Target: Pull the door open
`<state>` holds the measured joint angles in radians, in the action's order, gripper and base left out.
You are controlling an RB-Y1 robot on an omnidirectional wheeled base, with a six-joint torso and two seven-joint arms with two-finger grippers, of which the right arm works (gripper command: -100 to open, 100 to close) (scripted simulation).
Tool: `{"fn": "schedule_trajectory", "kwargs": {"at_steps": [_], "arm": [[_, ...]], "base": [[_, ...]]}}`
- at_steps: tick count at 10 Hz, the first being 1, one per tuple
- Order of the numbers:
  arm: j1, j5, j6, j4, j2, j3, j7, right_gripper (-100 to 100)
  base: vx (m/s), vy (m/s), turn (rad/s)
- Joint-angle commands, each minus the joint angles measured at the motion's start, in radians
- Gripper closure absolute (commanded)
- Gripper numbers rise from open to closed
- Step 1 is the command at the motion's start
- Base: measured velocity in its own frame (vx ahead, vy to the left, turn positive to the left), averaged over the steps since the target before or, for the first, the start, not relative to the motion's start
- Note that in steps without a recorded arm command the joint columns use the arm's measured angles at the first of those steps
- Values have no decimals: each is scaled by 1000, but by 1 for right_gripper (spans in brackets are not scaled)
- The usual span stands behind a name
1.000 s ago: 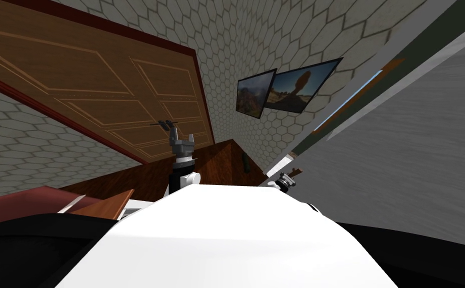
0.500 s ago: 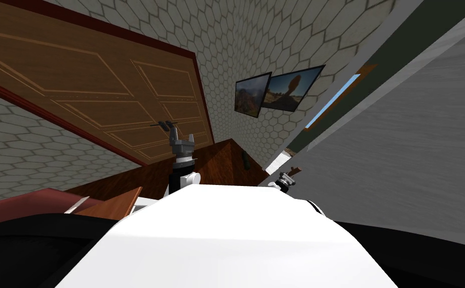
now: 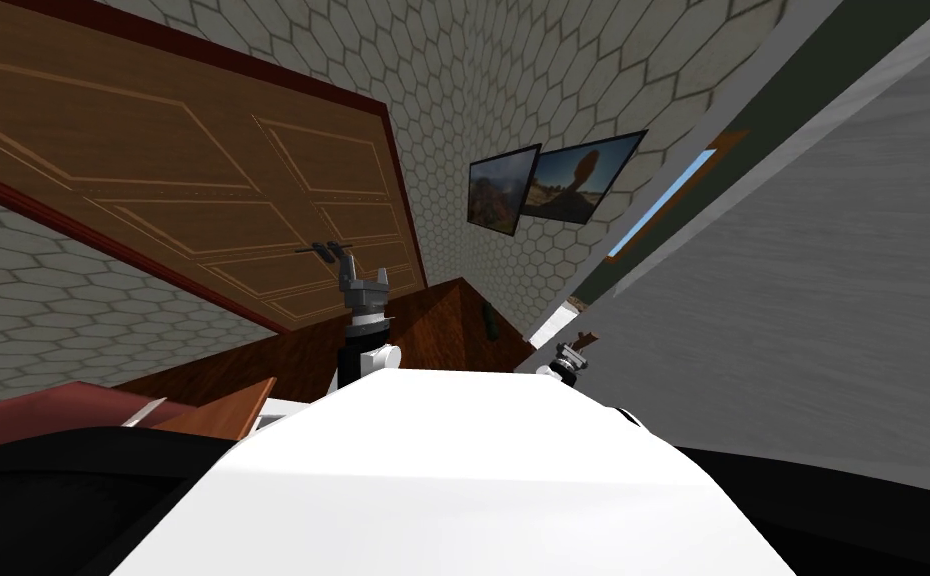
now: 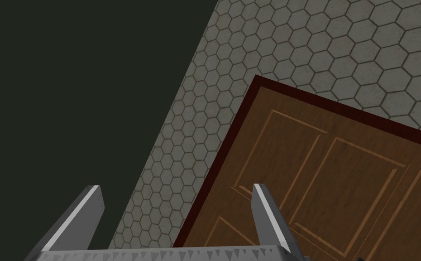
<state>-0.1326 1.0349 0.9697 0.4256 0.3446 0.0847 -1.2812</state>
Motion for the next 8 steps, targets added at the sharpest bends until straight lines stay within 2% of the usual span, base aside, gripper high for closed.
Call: {"fn": "schedule_trajectory", "kwargs": {"at_steps": [1, 3, 4, 8], "arm": [[-10, -19, 5, -16, 8, -19, -29, 100], [-10, -19, 5, -16, 8, -19, -29, 100], [-8, -32, 1, -19, 13, -34, -48, 100], [-4, -54, -5, -23, 20, -57, -78, 100]], "base": [[86, -93, -3], [53, -56, 11], [85, -74, -14], [113, -105, 8]]}}
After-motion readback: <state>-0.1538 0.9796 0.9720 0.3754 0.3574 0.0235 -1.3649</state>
